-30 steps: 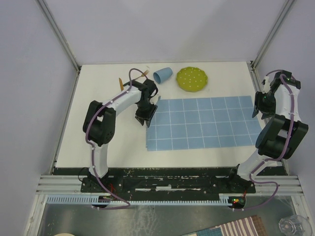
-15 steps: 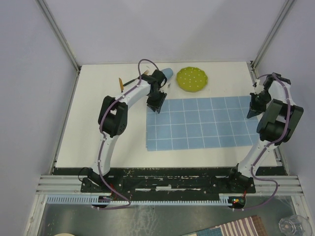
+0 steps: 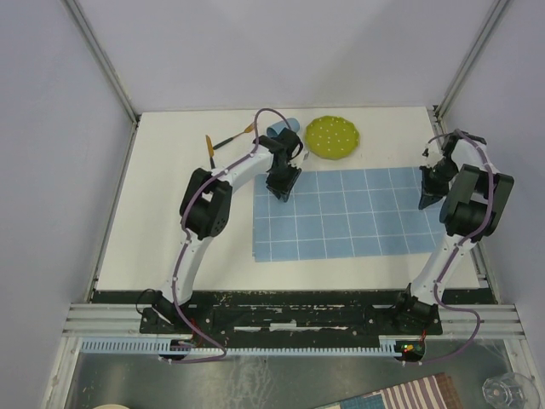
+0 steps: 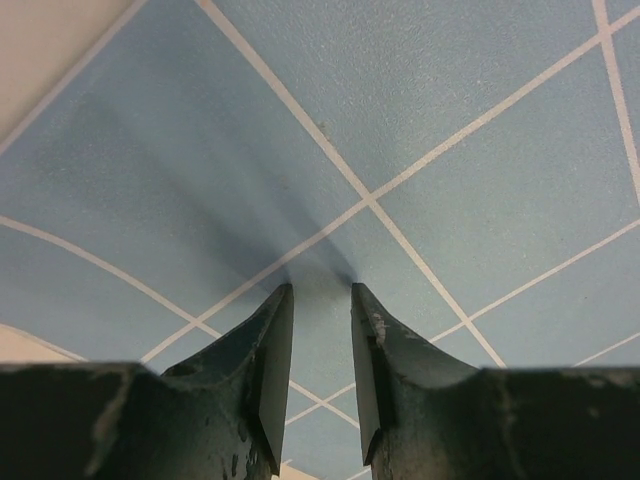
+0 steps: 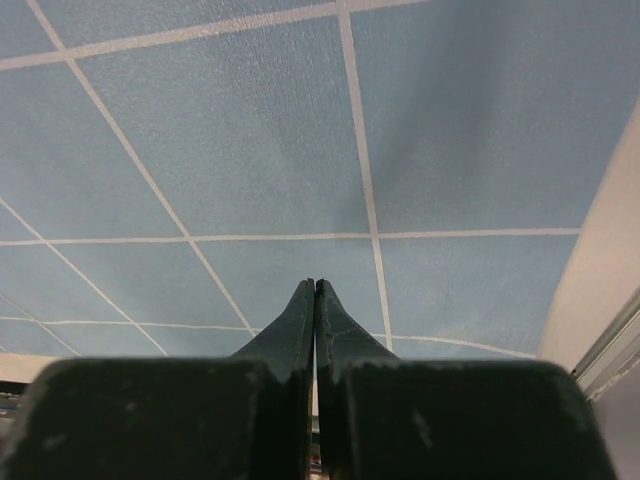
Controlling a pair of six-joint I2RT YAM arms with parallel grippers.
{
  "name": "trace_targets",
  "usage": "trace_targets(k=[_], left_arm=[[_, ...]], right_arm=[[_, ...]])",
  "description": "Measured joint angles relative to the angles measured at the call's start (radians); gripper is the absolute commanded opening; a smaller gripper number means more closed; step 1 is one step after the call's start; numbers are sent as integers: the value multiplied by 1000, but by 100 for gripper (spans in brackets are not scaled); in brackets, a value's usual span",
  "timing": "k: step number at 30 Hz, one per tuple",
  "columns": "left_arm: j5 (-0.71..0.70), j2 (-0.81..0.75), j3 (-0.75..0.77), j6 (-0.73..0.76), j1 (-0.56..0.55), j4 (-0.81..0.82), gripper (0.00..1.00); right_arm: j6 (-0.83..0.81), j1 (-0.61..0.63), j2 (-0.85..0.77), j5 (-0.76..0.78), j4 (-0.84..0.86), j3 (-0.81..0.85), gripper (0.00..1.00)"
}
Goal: Set the dinner table for one person
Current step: Move the napkin to the center of the board.
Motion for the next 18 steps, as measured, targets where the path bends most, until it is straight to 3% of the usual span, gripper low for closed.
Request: trace_targets(k=[8, 18], left_arm=[[-24, -95, -168, 0, 4, 99, 34], [-76, -211, -356, 1, 58, 108, 33]], right_arm=[[-28, 50, 31, 43, 9, -52, 2], [-33, 175, 38, 30, 7, -64, 2]])
